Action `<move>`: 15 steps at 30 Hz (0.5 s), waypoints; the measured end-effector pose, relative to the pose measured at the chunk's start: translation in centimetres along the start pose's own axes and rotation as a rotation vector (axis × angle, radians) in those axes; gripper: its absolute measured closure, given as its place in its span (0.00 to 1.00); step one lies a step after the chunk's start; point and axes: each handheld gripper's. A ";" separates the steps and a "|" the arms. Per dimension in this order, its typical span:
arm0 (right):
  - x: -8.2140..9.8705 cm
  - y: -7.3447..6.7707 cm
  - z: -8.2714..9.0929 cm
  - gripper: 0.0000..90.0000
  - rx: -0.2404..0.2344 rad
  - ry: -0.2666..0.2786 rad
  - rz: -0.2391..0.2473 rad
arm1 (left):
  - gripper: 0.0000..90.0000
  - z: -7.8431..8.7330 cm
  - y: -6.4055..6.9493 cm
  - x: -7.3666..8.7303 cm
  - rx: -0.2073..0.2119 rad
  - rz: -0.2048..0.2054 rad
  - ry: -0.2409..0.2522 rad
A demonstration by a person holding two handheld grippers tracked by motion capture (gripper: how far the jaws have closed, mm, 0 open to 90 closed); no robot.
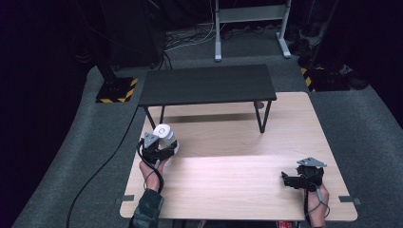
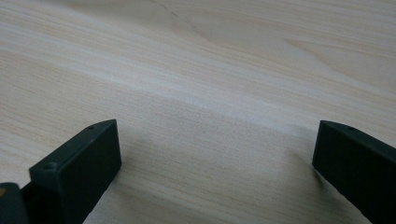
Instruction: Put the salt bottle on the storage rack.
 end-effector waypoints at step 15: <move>0.0 0.0 0.0 0.00 -0.002 0.000 0.002 | 0.33 0.8 1.4 -3.7 0.048 -0.018 0.031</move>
Point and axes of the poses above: each handheld gripper's, and its own axes: z roughly backward along the jaws, x roughly out of its underside, y roughly to its right, and after that the axes turned 15 degrees about -x, right-handed
